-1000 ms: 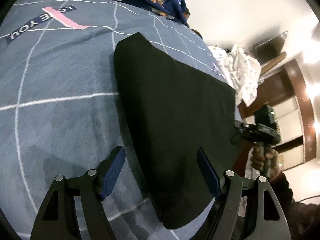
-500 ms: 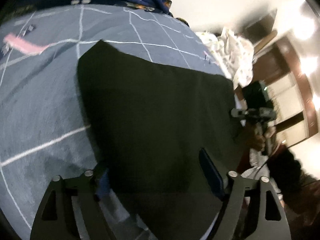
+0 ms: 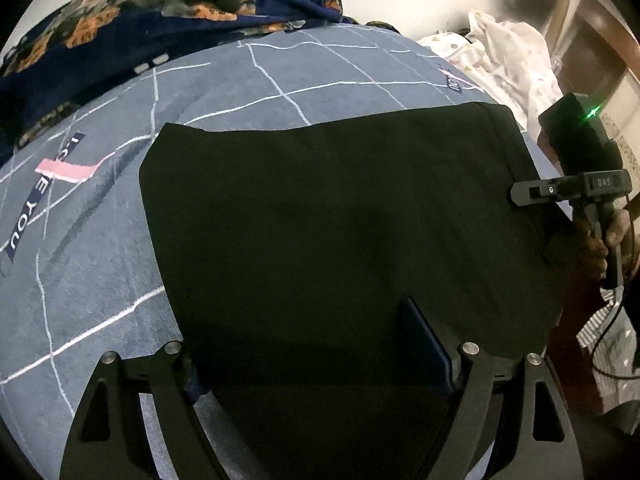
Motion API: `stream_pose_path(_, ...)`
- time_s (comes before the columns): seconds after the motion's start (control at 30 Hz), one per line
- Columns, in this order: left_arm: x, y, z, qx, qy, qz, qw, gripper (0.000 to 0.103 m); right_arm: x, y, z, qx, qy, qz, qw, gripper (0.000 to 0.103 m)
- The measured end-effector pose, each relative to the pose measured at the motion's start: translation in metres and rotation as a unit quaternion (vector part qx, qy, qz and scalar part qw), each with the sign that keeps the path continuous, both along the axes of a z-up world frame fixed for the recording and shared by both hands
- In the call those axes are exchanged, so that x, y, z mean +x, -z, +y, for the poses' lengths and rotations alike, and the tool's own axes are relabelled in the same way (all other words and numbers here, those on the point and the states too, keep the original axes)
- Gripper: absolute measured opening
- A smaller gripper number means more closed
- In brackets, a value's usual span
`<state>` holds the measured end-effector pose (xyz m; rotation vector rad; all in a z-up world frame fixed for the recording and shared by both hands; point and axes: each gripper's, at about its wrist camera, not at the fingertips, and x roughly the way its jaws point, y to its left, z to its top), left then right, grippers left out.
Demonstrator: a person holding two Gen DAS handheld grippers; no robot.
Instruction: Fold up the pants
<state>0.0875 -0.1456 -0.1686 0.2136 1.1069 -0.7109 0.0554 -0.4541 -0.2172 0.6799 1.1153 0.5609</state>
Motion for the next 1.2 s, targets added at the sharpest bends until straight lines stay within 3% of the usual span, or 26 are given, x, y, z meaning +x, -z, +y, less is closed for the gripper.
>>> stream_pose_path(1.1, 0.001, 0.002, -0.013, 0.010, 0.003, -0.030, 0.9995, 0.082, 0.005, 0.000, 0.007, -0.016, 0.020, -0.023, 0.999, 0.043)
stream_pose_path(1.2, -0.001, 0.001, -0.011, 0.002, 0.008, -0.038, 0.9992, 0.076, 0.004, 0.000, 0.007, -0.018, 0.023, -0.026, 0.999, 0.043)
